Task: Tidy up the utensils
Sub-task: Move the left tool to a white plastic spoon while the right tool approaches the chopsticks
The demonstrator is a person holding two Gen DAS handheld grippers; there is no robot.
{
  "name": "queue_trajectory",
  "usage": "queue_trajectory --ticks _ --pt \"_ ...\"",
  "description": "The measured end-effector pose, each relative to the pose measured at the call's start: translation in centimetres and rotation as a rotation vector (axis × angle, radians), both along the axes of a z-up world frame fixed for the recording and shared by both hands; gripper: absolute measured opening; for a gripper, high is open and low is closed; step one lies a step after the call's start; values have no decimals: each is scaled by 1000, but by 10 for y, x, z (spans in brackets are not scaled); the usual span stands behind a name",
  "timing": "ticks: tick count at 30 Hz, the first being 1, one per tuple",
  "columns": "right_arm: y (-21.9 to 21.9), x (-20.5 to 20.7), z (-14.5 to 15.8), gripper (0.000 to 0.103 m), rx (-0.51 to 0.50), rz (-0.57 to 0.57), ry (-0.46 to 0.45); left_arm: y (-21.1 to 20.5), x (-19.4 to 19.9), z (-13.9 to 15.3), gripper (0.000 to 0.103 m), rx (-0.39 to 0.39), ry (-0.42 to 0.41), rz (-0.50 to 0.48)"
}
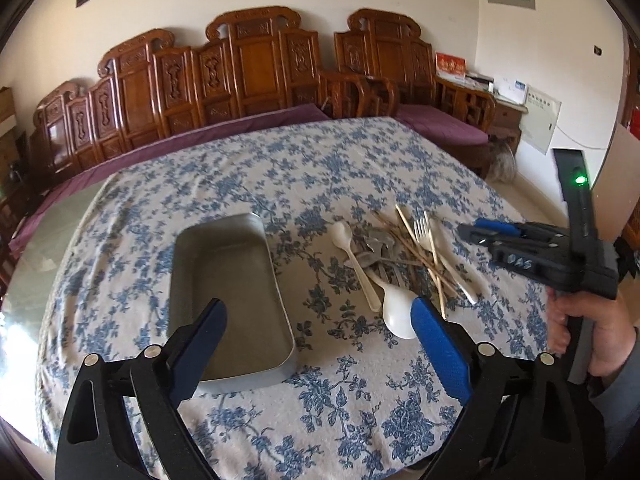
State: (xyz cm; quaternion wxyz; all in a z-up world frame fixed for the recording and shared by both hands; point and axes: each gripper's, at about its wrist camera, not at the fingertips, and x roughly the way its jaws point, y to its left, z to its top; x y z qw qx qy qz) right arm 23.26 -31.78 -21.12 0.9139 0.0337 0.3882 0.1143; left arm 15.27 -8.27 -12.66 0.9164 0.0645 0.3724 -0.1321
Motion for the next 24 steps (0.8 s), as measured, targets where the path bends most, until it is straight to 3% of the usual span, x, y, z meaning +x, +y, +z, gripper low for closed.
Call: queue_trajectory --ticks 4,11,24 --pt "17 21 -31 24 -48 65 69 -4 12 -13 85 -9 38 -5" --pt "32 44 -54 8 -105 130 122 -11 26 -26 84 5 75 -7" --pt "25 49 -56 8 -89 124 150 -22 37 -44 84 30 118 19"
